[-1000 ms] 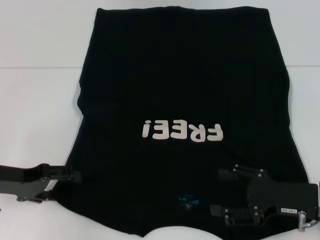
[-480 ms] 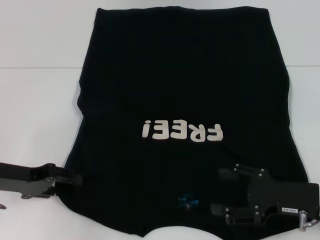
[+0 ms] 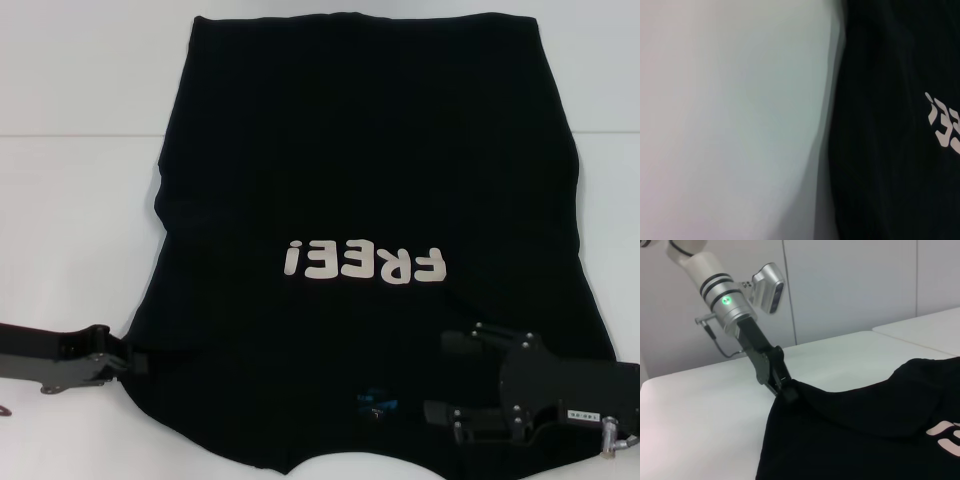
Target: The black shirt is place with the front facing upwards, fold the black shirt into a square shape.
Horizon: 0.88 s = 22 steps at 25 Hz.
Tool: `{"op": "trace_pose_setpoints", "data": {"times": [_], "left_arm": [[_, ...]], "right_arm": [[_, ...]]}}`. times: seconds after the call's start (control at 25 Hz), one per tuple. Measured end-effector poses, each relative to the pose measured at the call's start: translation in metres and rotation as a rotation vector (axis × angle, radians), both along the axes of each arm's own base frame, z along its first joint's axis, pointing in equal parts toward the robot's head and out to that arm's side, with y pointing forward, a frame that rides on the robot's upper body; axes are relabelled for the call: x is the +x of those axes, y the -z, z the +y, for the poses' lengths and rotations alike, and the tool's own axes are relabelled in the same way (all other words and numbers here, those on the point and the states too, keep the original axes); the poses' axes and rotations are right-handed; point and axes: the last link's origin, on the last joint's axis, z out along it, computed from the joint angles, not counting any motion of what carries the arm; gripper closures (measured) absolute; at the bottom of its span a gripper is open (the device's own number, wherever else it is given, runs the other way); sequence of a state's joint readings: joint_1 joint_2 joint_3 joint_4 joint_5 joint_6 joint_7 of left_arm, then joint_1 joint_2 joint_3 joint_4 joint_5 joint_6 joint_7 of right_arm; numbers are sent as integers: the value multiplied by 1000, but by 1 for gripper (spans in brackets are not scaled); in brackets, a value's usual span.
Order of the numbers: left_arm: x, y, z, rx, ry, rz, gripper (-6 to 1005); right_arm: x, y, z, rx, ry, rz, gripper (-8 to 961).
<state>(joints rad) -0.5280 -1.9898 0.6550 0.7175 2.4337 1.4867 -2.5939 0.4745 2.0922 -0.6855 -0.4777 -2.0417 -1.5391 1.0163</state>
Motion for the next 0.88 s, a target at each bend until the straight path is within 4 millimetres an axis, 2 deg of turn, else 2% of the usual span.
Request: {"op": "trace_pose_setpoints", "data": {"times": [0.16, 0.36, 0.52, 0.6, 0.64, 0.68, 0.76, 0.88], "left_arm": [[-1, 0, -1, 4, 8, -1, 795], [1, -2, 1, 12, 47, -5, 973], [4, -3, 4, 8, 80, -1, 973], [6, -4, 5, 4, 94, 0, 973], [6, -5, 5, 4, 98, 2, 973], [6, -7, 6, 4, 103, 4, 973], [6, -9, 6, 5, 107, 7, 974], [5, -9, 6, 3, 113, 9, 974]], "right_arm": [[2, -6, 4, -3, 64, 11, 38], [0, -39, 24, -38, 290, -1, 39], [0, -79, 40, -71, 579, -86, 40], [-7, -99, 43, -91, 687, -134, 40], [-16, -117, 43, -113, 791, -194, 40], [-16, -117, 43, -113, 791, -194, 40], [-22, -130, 44, -126, 906, -260, 41], [-27, -135, 43, -177, 1015, -352, 41]]}}
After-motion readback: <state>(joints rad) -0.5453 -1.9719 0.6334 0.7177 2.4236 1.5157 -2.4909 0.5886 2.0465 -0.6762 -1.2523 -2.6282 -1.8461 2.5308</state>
